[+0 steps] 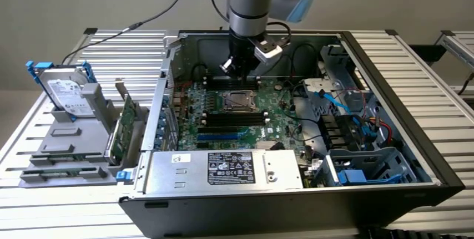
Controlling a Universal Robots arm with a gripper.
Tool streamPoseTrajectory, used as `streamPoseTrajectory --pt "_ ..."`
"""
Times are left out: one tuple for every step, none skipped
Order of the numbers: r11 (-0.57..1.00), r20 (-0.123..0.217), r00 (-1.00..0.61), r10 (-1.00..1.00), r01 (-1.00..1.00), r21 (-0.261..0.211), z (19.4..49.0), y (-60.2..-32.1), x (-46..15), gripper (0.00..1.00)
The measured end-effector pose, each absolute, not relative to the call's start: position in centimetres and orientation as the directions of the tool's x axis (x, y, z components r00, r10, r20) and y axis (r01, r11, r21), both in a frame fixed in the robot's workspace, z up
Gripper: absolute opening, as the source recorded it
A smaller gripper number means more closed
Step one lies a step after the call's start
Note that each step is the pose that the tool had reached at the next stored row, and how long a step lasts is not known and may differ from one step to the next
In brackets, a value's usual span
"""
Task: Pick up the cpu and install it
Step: 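Install the first cpu locking lever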
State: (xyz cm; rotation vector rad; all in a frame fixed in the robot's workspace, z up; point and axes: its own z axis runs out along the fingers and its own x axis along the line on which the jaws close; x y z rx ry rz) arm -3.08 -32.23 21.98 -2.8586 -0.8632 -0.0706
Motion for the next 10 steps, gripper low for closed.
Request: streamPoseTrajectory --pt "-0.822 0.089 0.833 0.546 0.553 -0.134 22.1 -32.4 -3.1 0.11" --pt "-0.822 0.088 0.833 0.546 0.553 -0.135 22.3 -32.7 -3.1 0.11" --pt "-0.822 0.087 0.833 0.546 0.553 -0.135 22.4 -32.9 -3.1 0.11" --pt "-0.822 0.087 0.833 0.546 0.553 -0.136 22.6 -33.1 -3.1 0.11" --pt "-0.822 0.086 0.833 0.546 0.553 -0.136 22.8 -33.3 -3.1 0.11" --pt "-0.822 0.086 0.833 0.546 0.553 -0.136 22.9 -33.5 -3.1 0.11" --pt "-0.822 0.086 0.833 0.546 0.553 -0.136 23.0 -33.8 -3.1 0.11" --pt "-0.822 0.086 0.833 0.546 0.553 -0.136 23.1 -34.0 -3.1 0.11" --pt "-0.822 0.086 0.833 0.546 0.553 -0.136 23.2 -34.2 -3.1 0.11" --pt "-0.822 0.086 0.833 0.546 0.553 -0.136 23.2 -34.4 -3.2 0.11"
